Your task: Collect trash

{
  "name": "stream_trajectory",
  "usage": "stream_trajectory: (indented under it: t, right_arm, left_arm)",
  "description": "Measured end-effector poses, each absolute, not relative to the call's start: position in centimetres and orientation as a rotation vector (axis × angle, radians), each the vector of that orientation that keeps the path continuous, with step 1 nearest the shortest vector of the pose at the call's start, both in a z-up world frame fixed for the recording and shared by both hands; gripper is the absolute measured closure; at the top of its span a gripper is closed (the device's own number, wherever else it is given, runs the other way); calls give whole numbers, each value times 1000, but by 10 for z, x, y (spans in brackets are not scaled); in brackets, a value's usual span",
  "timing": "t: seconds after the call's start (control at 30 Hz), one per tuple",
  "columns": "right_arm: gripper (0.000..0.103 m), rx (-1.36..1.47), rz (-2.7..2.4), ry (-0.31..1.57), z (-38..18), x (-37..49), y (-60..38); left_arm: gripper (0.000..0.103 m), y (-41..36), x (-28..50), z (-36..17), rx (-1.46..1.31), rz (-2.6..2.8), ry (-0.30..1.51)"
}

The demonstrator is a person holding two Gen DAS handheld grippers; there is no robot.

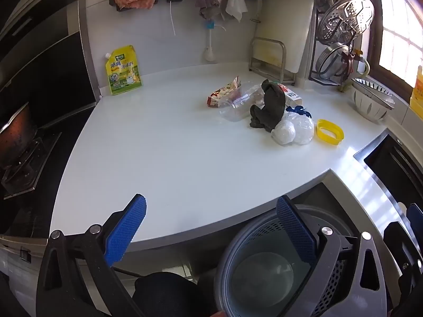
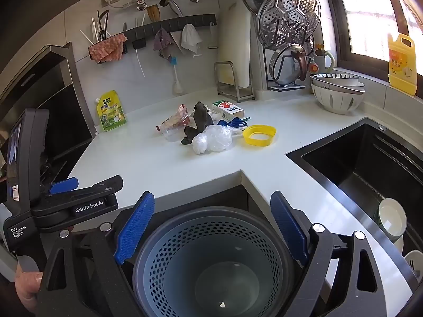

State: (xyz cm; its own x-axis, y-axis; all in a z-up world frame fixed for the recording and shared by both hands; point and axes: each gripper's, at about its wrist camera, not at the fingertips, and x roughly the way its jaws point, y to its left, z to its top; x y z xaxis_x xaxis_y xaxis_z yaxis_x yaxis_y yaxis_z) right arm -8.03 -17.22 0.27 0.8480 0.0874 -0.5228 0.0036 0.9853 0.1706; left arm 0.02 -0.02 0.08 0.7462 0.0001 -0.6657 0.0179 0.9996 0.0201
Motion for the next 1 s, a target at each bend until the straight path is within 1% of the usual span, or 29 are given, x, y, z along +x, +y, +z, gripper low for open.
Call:
stream_trajectory:
  t: [1.0]
  right_arm:
    - [18,177,40,543,4,-90,-174]
  left_arm:
    - [6,6,-11,5,36,-1,707]
